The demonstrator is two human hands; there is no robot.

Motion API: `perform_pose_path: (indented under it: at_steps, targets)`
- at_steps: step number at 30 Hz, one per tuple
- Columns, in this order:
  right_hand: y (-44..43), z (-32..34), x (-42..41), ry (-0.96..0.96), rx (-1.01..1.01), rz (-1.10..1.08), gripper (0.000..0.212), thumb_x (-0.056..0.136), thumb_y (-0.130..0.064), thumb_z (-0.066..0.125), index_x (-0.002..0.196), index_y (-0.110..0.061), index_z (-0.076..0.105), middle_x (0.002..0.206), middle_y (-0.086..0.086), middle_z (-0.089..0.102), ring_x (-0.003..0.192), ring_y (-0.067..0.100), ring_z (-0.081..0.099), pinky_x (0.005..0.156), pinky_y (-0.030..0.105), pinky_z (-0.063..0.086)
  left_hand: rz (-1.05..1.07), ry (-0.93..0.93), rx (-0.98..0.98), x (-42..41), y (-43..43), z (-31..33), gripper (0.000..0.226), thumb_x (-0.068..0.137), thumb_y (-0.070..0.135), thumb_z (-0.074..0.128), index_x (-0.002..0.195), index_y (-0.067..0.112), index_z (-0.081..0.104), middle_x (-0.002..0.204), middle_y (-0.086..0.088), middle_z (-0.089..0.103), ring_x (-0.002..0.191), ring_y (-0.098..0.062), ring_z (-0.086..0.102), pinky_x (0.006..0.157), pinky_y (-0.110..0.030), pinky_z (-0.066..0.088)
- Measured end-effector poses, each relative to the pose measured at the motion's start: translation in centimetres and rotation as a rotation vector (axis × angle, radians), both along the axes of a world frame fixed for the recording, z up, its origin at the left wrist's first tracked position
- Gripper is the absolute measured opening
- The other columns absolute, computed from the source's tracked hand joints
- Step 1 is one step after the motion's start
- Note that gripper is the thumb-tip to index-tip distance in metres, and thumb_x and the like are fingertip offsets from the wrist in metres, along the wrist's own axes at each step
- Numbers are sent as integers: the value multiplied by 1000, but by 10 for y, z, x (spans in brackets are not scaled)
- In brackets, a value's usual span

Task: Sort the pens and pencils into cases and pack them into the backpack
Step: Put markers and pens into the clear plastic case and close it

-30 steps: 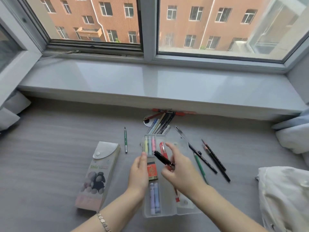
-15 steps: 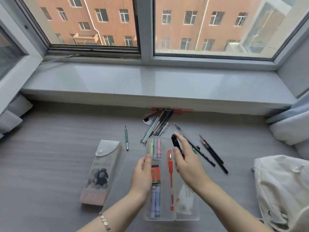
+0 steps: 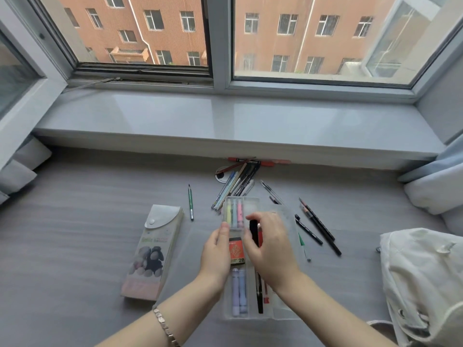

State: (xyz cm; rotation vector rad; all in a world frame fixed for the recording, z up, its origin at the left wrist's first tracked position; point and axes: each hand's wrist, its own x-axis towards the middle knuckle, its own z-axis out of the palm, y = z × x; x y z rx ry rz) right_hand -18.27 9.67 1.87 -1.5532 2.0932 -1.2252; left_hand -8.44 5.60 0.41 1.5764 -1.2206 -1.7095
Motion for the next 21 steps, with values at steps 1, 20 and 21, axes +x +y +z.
perform_pose_path:
  at_steps: [1,20,21]
  targets:
    - [2,-1,1,62,-19,-6,17,77,-4,62,94,-4,61,85,4,60,86,11,47,79,17,36,0,6,-4,0,0,1,34,96,41,36,94,20,63,89,-9,68,86,-26,62,82,-42,48]
    - [-44,-11,-40,74,115,69,20,89,-15,50,105,-10,61,101,1,60,100,13,52,90,21,38,-32,-36,-41,1,-39,-6,44,94,44,37,119,15,58,116,-7,65,112,-25,57,102,-47,41]
    - [-55,-13,-51,26,119,-2,18,89,-10,50,103,-10,61,100,1,59,100,13,52,90,20,38,-24,-36,-35,2,-47,-6,46,94,44,36,122,14,56,120,-9,63,115,-27,56,102,-49,41]
